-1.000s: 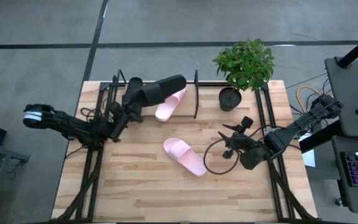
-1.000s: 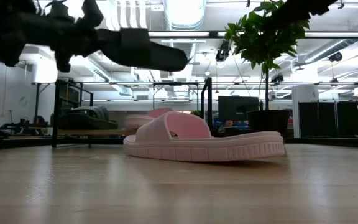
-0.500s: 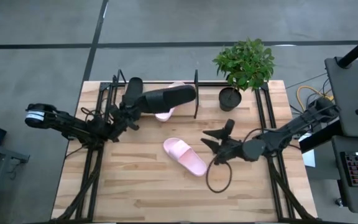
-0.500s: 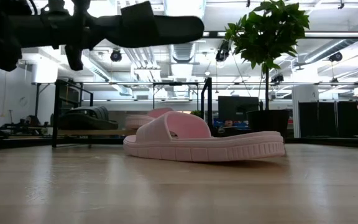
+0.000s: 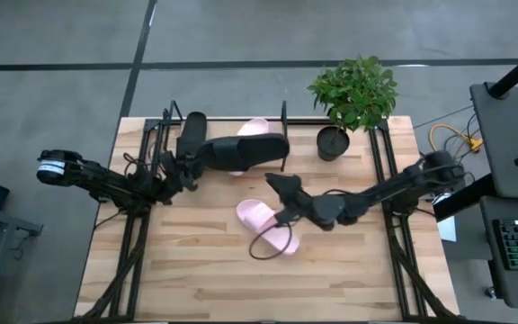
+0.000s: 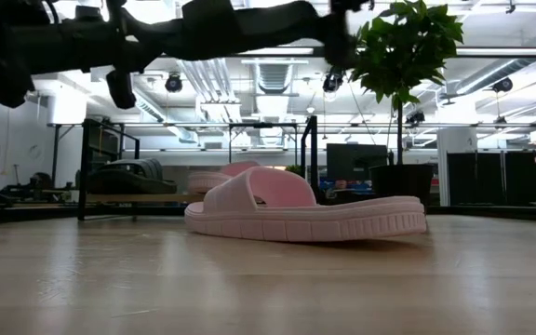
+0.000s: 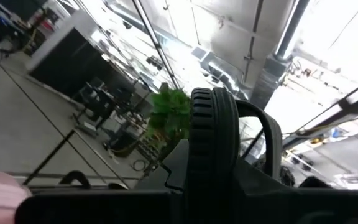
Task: Pick and place slides into the shelf
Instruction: Adjust the black slipper on the shelf
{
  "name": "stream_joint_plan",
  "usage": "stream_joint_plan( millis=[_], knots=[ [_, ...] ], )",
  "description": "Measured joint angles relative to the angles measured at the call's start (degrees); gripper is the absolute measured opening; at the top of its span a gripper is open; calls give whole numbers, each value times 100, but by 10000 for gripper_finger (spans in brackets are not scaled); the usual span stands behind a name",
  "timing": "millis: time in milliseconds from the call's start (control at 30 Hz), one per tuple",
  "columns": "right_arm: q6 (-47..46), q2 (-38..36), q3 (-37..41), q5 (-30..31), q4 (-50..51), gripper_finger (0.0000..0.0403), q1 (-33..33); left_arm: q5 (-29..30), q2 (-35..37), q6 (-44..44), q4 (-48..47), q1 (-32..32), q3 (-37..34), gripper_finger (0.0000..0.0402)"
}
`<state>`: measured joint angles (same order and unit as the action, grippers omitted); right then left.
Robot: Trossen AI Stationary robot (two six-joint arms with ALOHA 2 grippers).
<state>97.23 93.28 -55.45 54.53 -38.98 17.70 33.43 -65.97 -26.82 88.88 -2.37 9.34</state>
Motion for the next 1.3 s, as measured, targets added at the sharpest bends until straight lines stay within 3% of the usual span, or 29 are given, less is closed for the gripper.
stream_joint_plan(
  millis=[267,633,767,867,1033,1300],
  knots=[
    [915,617,-764,584,12,242,-457,-529,58,-291,61,-4,0,21],
    [881,629,-1224,623,22,230,-587,-1034,131,-465,105,4,0,21],
    [738,629,-1273,661,28,210,-593,-1151,136,-551,108,4,0,21],
    [522,629,-1278,651,35,174,-592,-1170,134,-540,112,4,-20,21],
    [414,628,-1215,657,16,74,-562,-1270,134,164,58,2,-42,60],
    [-243,297,-947,364,50,68,-558,-2247,440,2406,-29,-9,-56,149]
  ],
)
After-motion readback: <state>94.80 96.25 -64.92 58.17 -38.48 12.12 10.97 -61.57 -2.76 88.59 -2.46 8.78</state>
